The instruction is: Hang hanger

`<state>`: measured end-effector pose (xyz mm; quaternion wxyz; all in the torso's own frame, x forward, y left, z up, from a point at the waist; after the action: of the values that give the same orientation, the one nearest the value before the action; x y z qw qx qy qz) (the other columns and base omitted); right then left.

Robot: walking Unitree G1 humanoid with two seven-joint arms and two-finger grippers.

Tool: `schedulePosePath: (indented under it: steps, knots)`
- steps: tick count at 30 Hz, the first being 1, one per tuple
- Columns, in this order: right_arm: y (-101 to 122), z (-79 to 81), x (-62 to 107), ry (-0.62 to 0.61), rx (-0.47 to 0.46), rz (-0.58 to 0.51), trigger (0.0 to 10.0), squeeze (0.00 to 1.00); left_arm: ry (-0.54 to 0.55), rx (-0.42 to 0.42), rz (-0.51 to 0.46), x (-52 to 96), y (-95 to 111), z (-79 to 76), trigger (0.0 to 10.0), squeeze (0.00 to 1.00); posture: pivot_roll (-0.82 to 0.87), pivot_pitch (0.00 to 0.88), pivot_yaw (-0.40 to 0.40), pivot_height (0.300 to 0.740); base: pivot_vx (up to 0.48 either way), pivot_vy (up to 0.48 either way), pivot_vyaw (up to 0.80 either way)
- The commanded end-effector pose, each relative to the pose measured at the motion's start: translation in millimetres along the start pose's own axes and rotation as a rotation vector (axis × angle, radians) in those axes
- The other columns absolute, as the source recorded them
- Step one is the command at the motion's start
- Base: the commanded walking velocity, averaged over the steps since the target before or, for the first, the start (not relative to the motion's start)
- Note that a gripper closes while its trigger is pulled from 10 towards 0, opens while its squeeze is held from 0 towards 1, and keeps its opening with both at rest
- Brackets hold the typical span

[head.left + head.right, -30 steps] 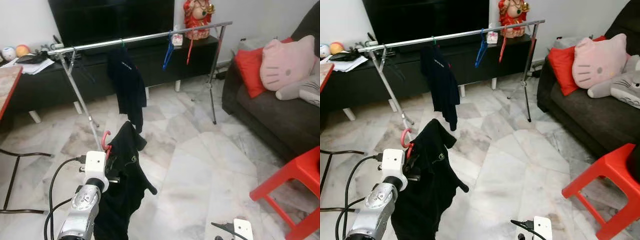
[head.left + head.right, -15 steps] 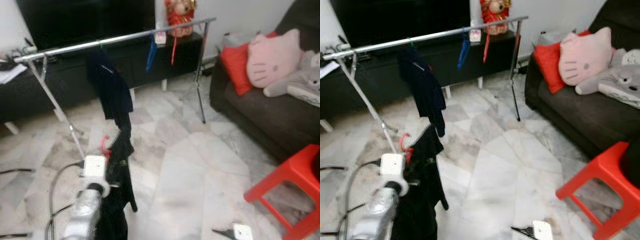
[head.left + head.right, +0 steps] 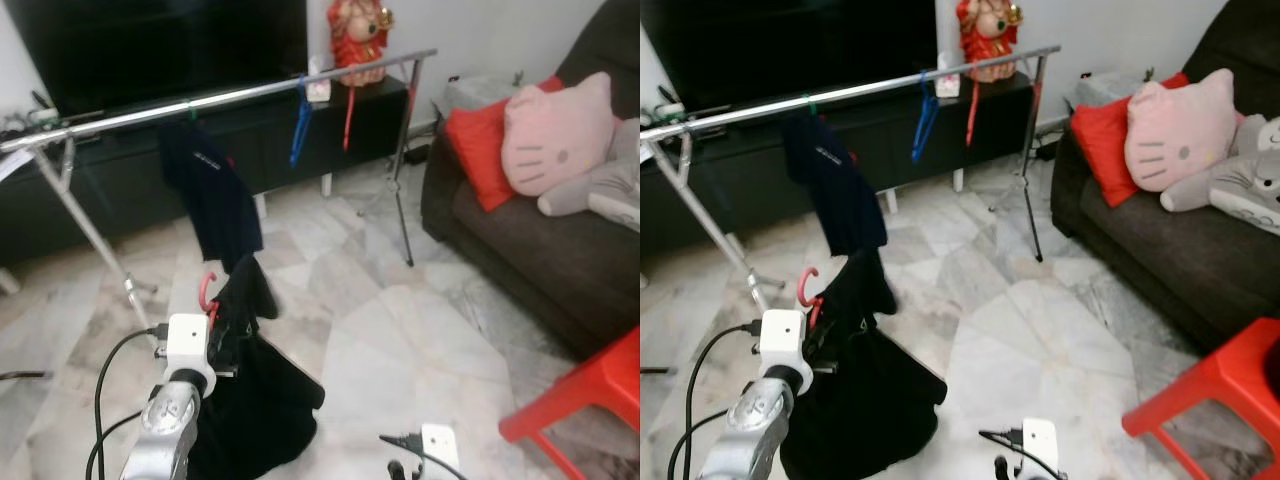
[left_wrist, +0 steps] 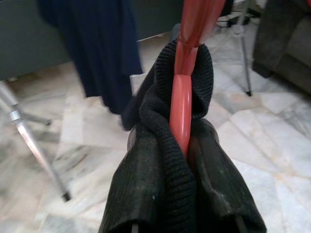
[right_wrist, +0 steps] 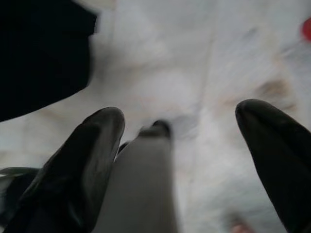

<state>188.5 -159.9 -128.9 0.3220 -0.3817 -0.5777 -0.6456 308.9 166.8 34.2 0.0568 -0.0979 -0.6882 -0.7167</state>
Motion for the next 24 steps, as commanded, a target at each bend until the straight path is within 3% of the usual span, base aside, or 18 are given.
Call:
schedulePosePath:
  steps: [1, 4, 7, 10, 13, 24]
  knots:
    - [12.7, 15.5, -1.5, 0.026, 0.023, -0.025, 10.0, 0.00, 0.031, -0.023, -0.038, -1.6, 12.6, 11.9, 10.0, 0.00, -0.10, 0.000, 0.004, 0.740, 0.428, 0.000, 0.00]
    - [14.5, 17.2, -1.7, 0.027, 0.025, -0.028, 10.0, 0.00, 0.036, -0.021, -0.038, -1.4, 12.9, 12.0, 10.0, 0.00, -0.10, 0.000, 0.001, 0.740, 0.424, 0.000, 0.00]
    - [9.5, 6.3, -0.9, 0.011, 0.039, -0.027, 10.0, 0.00, 0.040, -0.019, -0.039, -1.3, 13.4, 11.9, 10.0, 0.00, -0.10, 0.000, -0.003, 0.740, 0.428, 0.000, 0.00]
    - [10.9, 8.6, -1.2, 0.020, 0.075, -0.027, 10.0, 0.00, 0.043, -0.018, -0.039, -1.2, 13.5, 11.8, 10.0, 0.00, -0.11, 0.000, -0.008, 0.740, 0.428, 0.000, 0.00]
    - [15.2, 10.1, -1.5, 0.018, 0.050, -0.038, 10.0, 0.00, 0.047, -0.017, -0.033, -0.5, 11.8, 12.4, 10.0, 0.00, -0.11, 0.000, -0.002, 0.740, 0.425, 0.000, 0.00]
    - [10.0, 7.6, -1.1, 0.020, 0.055, -0.024, 10.0, 0.00, 0.050, -0.025, -0.033, -1.4, 13.9, 15.4, 10.0, 0.00, -0.10, 0.000, 0.003, 0.740, 0.425, 0.000, 0.80]
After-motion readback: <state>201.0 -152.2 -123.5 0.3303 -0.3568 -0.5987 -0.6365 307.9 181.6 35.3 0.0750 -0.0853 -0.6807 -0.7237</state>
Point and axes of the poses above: a point about 5 cm out from each wrist's last joint towards the gripper, its own x axis pointing back from the gripper into the wrist, its own y axis along the axis of the wrist's last joint, z = x × y, the point moved 4 cm from there along -x, pointing out of the wrist towards the gripper, and after that the axes turned 1 degree about -x, right-handed, at the moved point
